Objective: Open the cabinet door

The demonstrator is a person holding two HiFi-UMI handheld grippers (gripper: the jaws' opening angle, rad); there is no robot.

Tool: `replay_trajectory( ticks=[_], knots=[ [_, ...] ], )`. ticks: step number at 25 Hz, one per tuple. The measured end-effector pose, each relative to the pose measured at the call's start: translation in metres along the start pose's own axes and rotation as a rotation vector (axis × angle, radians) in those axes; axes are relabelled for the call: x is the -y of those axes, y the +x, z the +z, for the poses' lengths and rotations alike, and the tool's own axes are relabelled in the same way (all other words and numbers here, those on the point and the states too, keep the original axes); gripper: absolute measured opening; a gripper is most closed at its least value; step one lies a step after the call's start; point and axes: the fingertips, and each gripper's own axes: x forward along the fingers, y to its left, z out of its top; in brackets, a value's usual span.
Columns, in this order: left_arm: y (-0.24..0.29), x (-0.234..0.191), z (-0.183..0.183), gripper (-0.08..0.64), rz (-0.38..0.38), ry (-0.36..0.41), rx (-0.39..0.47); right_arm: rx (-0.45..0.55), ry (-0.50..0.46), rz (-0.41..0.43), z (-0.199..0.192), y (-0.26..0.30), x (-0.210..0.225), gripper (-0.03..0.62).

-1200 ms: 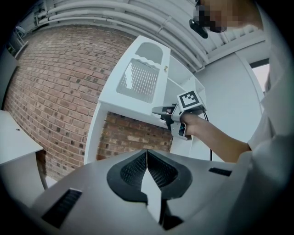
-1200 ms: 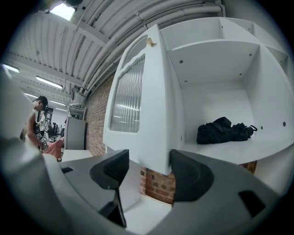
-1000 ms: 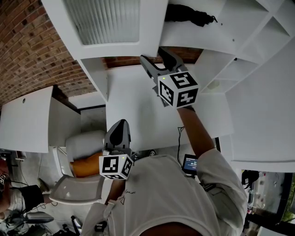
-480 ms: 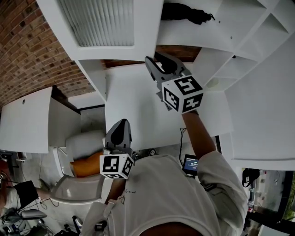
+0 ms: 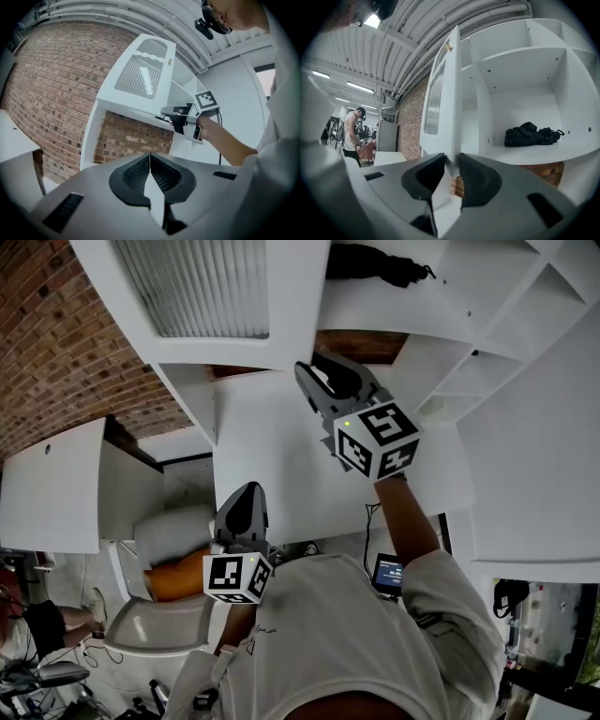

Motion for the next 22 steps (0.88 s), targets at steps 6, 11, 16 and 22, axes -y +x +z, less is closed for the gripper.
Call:
replay_trajectory(
  ticks=[6, 11, 16, 22],
  knots=[
    [0.001, 0.0, -0.001, 0.017, -0.011, -0.002, -0.001, -0.003, -0.009, 0.039, 0.0, -0.006, -0.009, 0.1],
    [0.001, 0.001, -0.001, 0.017, -0.015, -0.004, 0.001, -0.002, -0.016, 0.073, -0.001, -0.014, -0.019, 0.094],
    [-0.001, 0.002, 0.001, 0.017, -0.016, -0.003, 0.003, -0.008, -0.002, 0.091, 0.001, -0.02, -0.027, 0.089],
    [-0.005, 0.004, 0.001, 0.017, -0.018, -0.005, 0.004, -0.006, -0.01, 0.111, 0.001, -0.027, -0.038, 0.084]
  ],
)
